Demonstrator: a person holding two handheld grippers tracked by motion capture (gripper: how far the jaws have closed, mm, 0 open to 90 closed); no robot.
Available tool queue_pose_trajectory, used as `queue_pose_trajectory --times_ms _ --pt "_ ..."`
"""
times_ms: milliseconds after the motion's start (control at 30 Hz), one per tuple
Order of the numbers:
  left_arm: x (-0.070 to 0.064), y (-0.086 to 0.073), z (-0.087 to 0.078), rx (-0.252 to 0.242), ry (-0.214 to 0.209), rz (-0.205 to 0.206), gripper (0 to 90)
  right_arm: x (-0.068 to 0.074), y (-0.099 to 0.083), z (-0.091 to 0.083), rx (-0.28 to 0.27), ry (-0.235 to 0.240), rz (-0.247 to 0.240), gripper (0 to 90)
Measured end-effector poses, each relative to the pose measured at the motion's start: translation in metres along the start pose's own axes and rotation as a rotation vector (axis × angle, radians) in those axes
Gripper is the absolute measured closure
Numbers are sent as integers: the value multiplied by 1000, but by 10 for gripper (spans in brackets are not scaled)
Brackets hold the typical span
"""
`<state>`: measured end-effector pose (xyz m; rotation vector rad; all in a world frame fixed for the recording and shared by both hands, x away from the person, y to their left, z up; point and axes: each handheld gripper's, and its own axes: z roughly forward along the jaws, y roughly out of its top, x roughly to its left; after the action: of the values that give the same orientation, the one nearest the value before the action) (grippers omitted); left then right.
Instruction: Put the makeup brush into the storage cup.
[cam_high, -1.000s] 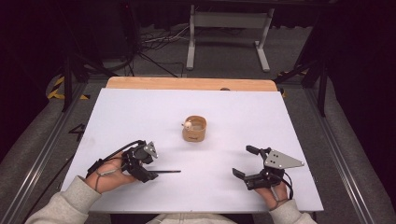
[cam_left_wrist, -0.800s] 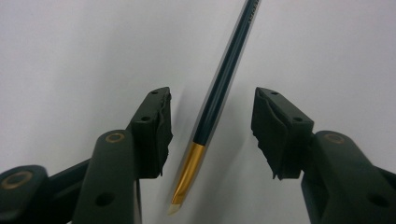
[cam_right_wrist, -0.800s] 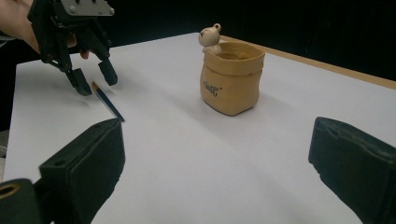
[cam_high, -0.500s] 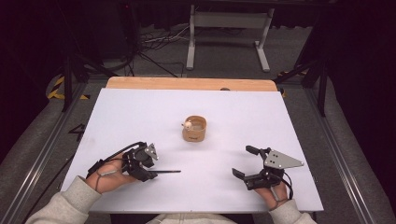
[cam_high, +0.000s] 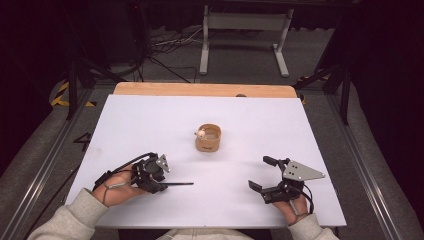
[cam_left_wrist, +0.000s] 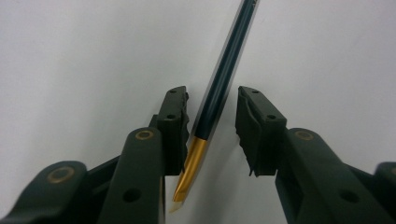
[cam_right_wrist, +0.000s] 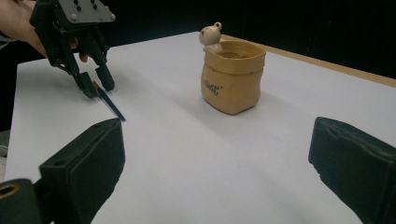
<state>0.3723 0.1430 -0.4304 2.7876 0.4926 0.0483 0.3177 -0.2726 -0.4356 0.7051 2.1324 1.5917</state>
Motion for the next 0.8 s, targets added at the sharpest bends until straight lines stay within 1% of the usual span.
queue_pose_trajectory --times_ms 133,300,333,433,667,800 --pt "0 0 0 6 4 11 711 0 0 0 0 0 -1 42" --pt "0 1 0 17 7 23 760 0 0 0 1 1 0 42" --pt "0 1 -1 23 7 31 760 0 0 0 1 1 0 42" --pt "0 1 -1 25 3 39 784 0 0 0 0 -1 1 41" --pt "0 1 -1 28 -1 46 817 0 0 0 5 -6 4 37" --pt "0 2 -1 35 3 68 820 0 0 0 7 -5 4 37"
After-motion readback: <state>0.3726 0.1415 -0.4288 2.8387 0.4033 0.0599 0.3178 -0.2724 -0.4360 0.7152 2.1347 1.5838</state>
